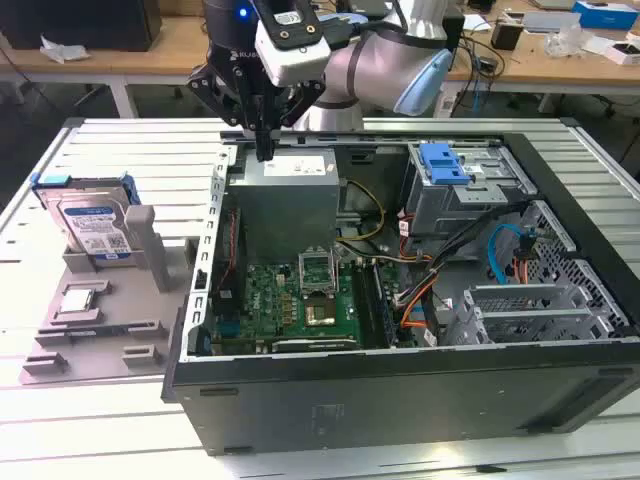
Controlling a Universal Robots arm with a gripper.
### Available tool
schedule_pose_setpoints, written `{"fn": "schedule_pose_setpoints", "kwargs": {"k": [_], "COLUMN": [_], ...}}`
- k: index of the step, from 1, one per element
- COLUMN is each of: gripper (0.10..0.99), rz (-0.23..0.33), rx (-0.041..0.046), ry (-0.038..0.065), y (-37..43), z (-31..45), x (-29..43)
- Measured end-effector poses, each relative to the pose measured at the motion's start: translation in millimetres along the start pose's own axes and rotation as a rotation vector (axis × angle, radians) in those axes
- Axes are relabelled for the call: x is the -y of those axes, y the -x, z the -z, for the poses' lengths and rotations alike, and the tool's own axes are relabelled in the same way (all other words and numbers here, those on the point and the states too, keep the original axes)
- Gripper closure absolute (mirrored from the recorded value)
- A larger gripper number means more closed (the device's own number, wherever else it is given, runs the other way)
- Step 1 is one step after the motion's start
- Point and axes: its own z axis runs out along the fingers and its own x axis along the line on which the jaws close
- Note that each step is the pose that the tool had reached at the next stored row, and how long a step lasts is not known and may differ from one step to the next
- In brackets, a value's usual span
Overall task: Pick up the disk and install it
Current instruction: 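Reach for the disk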
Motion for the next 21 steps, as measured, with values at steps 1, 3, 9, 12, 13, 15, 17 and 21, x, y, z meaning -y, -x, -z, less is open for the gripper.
{"fn": "schedule_pose_setpoints", "kwargs": {"k": [1, 3, 9, 12, 13, 15, 17, 21], "gripper": [0.98, 0.98, 0.98, 0.98, 0.98, 0.98, 0.98, 0.98], "rz": [0.0, 0.0, 0.0, 0.0, 0.0, 0.0, 0.0, 0.0], "rx": [0.0, 0.0, 0.0, 0.0, 0.0, -0.0001, 0.0, 0.0], "ry": [0.0, 0.0, 0.0, 0.0, 0.0, 0.0, 0.0, 0.0], "y": [-4.0, -12.7, -32.1, -39.9, -43.0, -46.7, -56.6, -66.8], "z": [0.1, 0.3, 0.9, 1.0, 1.1, 1.3, 1.5, 1.8], "x": [0.3, 0.9, 2.4, 3.0, 3.2, 3.5, 4.2, 5.0]}}
